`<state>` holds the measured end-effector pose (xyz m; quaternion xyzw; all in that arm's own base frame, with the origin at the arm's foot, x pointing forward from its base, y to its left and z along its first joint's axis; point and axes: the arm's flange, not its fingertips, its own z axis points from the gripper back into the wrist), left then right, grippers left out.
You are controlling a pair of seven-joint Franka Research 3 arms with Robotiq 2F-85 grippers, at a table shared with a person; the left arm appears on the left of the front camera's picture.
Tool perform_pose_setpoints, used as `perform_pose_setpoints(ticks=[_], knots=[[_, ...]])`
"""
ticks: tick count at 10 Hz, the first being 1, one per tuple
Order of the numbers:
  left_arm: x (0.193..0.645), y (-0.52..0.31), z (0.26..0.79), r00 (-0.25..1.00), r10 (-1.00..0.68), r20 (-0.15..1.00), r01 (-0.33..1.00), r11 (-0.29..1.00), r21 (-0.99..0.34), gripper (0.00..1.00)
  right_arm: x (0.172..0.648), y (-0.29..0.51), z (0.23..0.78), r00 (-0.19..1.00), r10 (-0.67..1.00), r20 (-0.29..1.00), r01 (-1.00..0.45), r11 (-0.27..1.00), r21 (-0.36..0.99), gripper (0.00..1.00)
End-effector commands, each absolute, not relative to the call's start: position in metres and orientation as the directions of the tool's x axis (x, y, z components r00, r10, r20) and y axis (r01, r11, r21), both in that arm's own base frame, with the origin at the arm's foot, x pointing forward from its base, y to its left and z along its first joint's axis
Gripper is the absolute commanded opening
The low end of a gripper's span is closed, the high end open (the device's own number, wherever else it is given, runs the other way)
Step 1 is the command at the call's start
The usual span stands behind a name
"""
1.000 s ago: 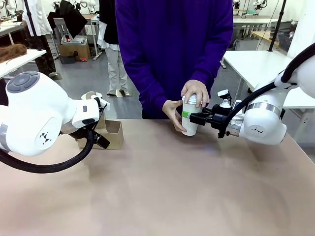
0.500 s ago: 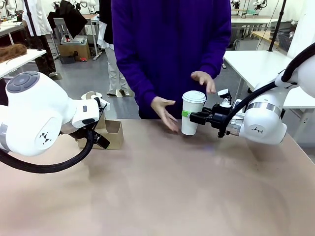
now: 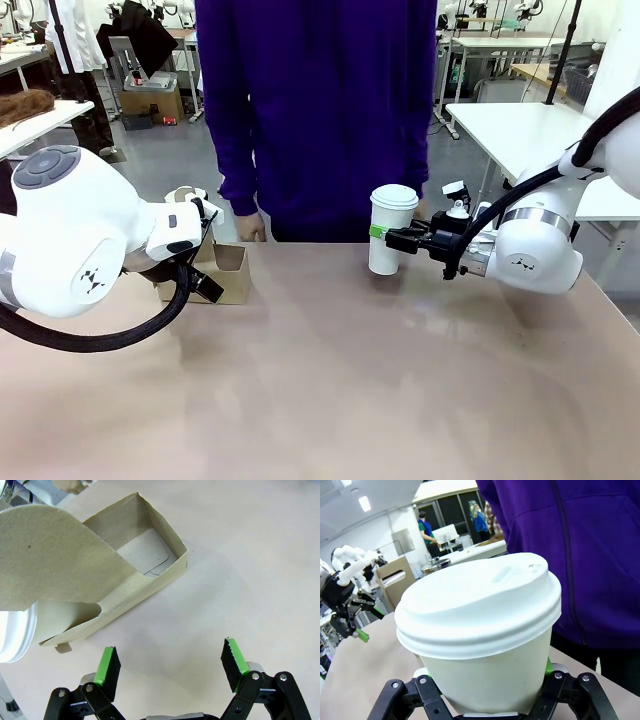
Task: Pour a drink into a cup and package it in a carrier.
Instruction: When a person places the Paper Cup Lid on the 600 ml Paper Cup , lift the 600 ml Paper Cup.
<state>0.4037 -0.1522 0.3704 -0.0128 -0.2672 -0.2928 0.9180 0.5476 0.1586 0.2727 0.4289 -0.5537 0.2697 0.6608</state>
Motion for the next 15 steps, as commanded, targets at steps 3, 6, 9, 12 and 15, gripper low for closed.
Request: perform_pose_setpoints(ticks=[3, 6, 9, 12, 15], knots=[[0.404, -0.152, 0.371, 0.686, -0.529, 0.499, 0.544, 0.829, 0.13, 1.0, 0.548, 0.16, 0.279, 0.232, -0.125, 0.965, -0.835, 0.484, 0.263, 0.8], [0.404, -0.152, 0.371, 0.686, -0.529, 0.499, 0.544, 0.829, 0.13, 1.0, 0.548, 0.16, 0.279, 0.232, -0.125, 0.965, -0.835, 0.484, 0.263, 0.8], [0.404, -0.152, 0.371, 0.686, -0.529, 0.499, 0.544, 0.829, 0.13, 1.0, 0.535, 0.152, 0.325, 0.245, -0.122, 0.962, -0.848, 0.454, 0.274, 0.8], [0.404, -0.152, 0.371, 0.686, -0.529, 0.499, 0.544, 0.829, 0.13, 1.0, 0.509, 0.136, 0.419, 0.216, -0.117, 0.969, -0.878, 0.41, 0.246, 0.8], [0.404, -0.152, 0.371, 0.686, -0.529, 0.499, 0.544, 0.829, 0.13, 1.0, 0.465, 0.112, 0.501, 0.208, -0.103, 0.973, -0.908, 0.351, 0.231, 0.8]])
